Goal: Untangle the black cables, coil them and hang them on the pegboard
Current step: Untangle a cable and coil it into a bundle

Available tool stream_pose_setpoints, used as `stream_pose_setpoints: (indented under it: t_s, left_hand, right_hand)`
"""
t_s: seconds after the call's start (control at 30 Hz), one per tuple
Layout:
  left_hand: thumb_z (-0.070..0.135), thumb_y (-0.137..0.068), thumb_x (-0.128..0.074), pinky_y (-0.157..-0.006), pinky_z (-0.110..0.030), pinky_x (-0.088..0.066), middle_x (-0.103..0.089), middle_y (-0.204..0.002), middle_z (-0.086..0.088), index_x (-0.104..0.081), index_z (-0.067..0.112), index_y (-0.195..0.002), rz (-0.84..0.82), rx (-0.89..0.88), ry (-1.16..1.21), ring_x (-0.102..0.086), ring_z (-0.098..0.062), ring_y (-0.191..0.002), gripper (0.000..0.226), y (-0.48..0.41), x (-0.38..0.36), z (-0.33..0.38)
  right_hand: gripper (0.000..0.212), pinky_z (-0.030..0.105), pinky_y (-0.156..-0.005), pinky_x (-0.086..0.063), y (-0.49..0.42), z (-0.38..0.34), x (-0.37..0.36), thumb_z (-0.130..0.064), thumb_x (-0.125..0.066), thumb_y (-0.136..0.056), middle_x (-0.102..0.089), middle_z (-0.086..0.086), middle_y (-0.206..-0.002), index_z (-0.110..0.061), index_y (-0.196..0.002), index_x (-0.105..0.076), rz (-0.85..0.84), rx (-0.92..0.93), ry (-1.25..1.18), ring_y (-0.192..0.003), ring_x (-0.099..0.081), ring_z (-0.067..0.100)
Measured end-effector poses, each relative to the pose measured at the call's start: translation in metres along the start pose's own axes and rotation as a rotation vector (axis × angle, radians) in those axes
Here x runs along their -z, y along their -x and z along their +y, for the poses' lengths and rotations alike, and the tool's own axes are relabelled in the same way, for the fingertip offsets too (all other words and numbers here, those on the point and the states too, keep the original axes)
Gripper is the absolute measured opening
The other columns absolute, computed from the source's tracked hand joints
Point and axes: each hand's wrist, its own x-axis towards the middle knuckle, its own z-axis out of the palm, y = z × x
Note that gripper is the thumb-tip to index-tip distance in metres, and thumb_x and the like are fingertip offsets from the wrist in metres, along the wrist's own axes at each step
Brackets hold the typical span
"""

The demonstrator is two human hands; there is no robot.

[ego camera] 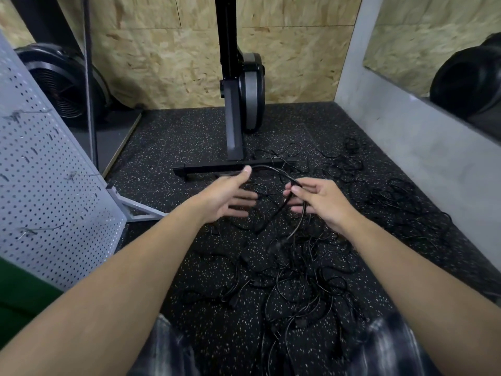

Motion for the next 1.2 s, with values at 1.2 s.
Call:
stream_pose_setpoints:
  t_s: [1.2]
  left_hand:
    - [0.011,-0.096,-0.073,-0.102,-0.036,-0.051,-0.077,-0.106,-0.003,-0.073,0.018,-0.108,-0.029,-0.463,-0.312,-0.07,-0.017,-0.103,0.014,0.009,-0.021,0.007]
  right_hand:
    - [0.021,0.034,-0.101,-0.057,0.009,-0.023,-0.016,-0.033,-0.056,-0.107,-0.076,0.003,-0.117,-0.024,-0.117,-0.072,0.011,-0.024,0.006,-0.108,-0.073,0.013]
